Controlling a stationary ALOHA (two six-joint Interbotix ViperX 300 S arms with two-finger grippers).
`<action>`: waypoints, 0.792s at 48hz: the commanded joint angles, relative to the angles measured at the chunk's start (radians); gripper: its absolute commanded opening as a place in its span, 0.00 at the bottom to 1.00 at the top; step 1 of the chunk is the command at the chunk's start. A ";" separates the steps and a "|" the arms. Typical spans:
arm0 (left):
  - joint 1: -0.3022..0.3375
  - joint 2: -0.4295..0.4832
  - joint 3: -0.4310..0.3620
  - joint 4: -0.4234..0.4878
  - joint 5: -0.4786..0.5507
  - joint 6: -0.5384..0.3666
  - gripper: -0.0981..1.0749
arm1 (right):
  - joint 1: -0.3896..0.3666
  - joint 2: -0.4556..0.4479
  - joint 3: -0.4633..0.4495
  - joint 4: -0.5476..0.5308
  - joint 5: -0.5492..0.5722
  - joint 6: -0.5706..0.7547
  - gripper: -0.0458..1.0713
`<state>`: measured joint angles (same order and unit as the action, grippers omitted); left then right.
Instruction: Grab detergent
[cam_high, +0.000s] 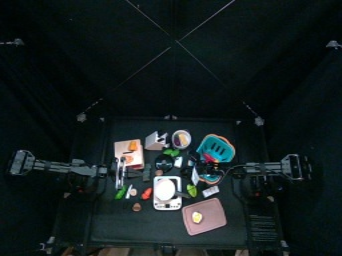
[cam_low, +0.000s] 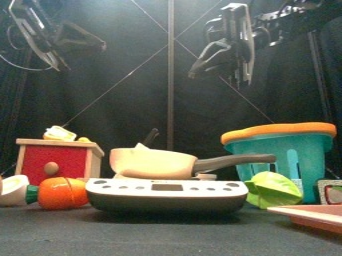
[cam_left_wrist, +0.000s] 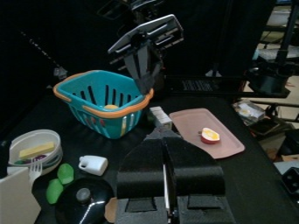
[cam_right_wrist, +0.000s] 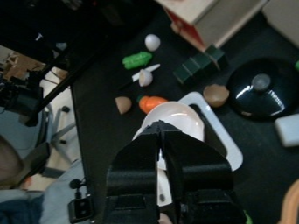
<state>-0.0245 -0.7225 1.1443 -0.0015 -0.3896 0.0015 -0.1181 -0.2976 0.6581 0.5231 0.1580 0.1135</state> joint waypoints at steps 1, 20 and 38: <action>-0.002 0.003 -0.015 0.003 -0.009 0.003 0.29 | -0.048 0.035 -0.089 0.058 0.140 0.017 0.09; 0.006 0.000 0.015 0.015 -0.008 0.002 0.39 | -0.189 0.202 -0.295 -0.089 0.546 0.276 0.13; 0.009 0.000 0.034 0.014 -0.008 0.002 0.39 | -0.169 0.307 -0.344 -0.483 0.540 0.715 0.16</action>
<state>-0.0184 -0.7240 1.1888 0.0123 -0.3896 0.0031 -0.2976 0.0169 0.3451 0.1289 0.7118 0.7424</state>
